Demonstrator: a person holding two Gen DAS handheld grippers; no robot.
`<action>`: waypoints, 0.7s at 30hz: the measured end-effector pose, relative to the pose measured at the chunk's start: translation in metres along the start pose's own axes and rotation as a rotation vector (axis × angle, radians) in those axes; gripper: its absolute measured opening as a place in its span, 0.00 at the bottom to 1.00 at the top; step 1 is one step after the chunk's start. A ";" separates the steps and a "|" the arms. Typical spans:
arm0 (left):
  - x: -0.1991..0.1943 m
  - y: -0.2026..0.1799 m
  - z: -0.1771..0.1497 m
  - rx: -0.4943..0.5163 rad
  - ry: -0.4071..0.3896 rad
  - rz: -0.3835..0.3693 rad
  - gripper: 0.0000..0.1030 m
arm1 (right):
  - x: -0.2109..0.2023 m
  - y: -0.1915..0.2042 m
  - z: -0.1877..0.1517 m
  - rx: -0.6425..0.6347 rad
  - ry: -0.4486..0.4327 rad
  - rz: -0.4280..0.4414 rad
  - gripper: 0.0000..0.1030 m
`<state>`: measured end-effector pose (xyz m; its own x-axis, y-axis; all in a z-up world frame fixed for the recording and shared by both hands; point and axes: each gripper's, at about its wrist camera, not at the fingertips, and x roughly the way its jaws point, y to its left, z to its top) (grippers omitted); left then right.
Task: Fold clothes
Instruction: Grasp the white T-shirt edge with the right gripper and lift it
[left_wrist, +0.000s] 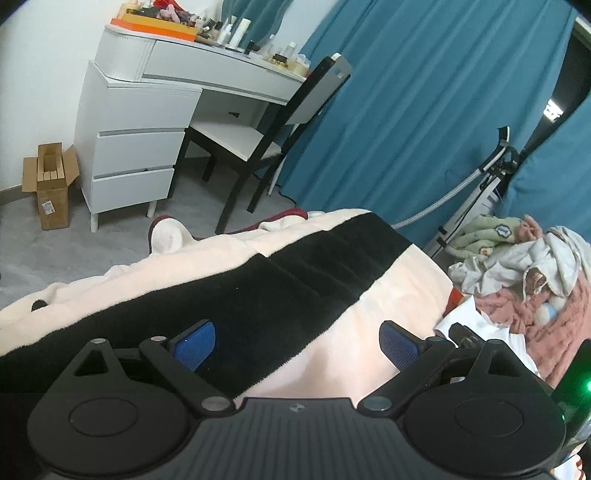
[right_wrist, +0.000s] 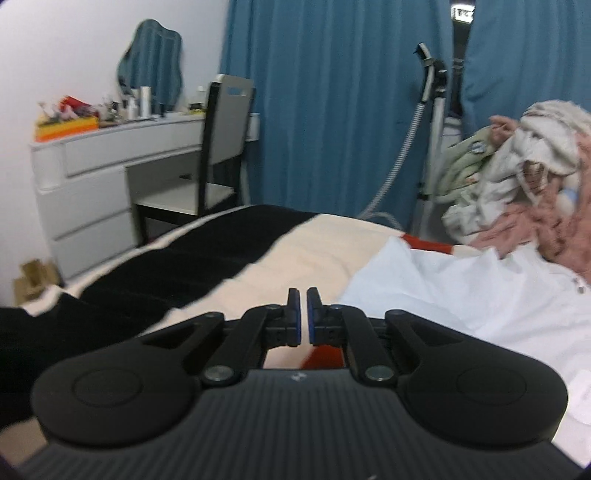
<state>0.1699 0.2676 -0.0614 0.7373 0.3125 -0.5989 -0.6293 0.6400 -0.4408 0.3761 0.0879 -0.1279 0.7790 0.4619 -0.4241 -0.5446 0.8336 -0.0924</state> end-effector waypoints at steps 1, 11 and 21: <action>0.000 0.000 0.000 -0.001 0.002 -0.002 0.94 | 0.002 -0.002 -0.001 -0.020 0.002 -0.012 0.15; 0.001 -0.002 -0.004 -0.009 0.015 -0.013 0.94 | 0.066 -0.025 0.007 -0.277 0.174 -0.095 0.25; 0.005 0.007 -0.001 -0.056 0.022 -0.006 0.94 | 0.053 -0.045 0.118 0.081 -0.040 0.154 0.08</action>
<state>0.1691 0.2731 -0.0681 0.7360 0.2926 -0.6105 -0.6381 0.6011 -0.4812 0.4785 0.1101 -0.0396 0.7007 0.5968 -0.3911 -0.6333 0.7726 0.0444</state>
